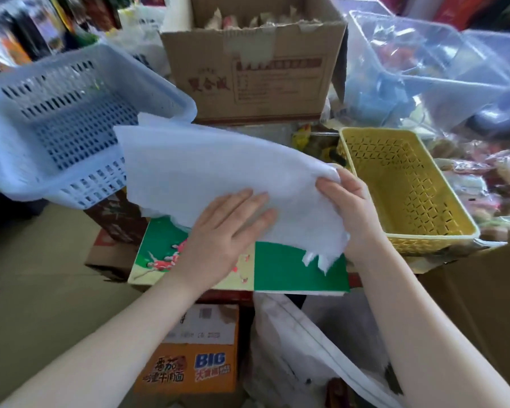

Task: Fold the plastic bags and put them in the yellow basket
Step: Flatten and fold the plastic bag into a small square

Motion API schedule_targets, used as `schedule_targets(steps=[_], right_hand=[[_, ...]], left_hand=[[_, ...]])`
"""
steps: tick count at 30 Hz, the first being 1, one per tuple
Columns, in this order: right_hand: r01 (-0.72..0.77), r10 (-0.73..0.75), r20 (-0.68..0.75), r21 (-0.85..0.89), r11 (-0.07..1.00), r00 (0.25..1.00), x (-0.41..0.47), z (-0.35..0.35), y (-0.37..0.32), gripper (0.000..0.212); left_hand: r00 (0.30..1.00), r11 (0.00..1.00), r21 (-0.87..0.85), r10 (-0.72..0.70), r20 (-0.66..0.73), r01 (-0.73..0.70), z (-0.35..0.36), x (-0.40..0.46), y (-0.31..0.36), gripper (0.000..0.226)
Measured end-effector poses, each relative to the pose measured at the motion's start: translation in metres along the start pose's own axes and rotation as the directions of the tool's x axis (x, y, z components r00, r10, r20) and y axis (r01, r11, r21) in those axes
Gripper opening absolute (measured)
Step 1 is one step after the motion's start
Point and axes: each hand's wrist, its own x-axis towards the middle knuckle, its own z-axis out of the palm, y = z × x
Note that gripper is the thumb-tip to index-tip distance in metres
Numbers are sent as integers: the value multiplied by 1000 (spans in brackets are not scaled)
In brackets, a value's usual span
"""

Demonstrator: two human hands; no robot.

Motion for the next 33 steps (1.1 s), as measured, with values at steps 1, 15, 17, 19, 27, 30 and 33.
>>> schedule_targets(steps=[1,15,17,19,27,30,33], right_hand=[[-27,9,-165,-107,994,986,-1,-7,4,21],[-649,593,-291,-159,744,751,-49,-58,106,14],[-685,698,-149,132,717,701,-48,-59,91,28],[-683,716,24,325,655,698,-49,-61,77,38],[-634,517,-379,-330,700,768,-37,-42,106,20],[-667,445,-528,-366,649,723,-28,-27,135,50],[-732,483,-594,-291,616,643,-30,-24,159,53]], left_hand=[[1000,1000,8,-22,13,21,13,8,-6,49],[813,911,-373,82,576,173,134,-82,10,38],[865,875,-429,26,501,222,131,-82,12,39],[892,827,-481,-51,448,289,127,-80,15,47],[612,408,-474,-343,713,781,83,-75,11,59],[424,280,-328,-429,798,902,92,-76,5,43],[372,247,-290,-426,825,925,98,-77,4,55]])
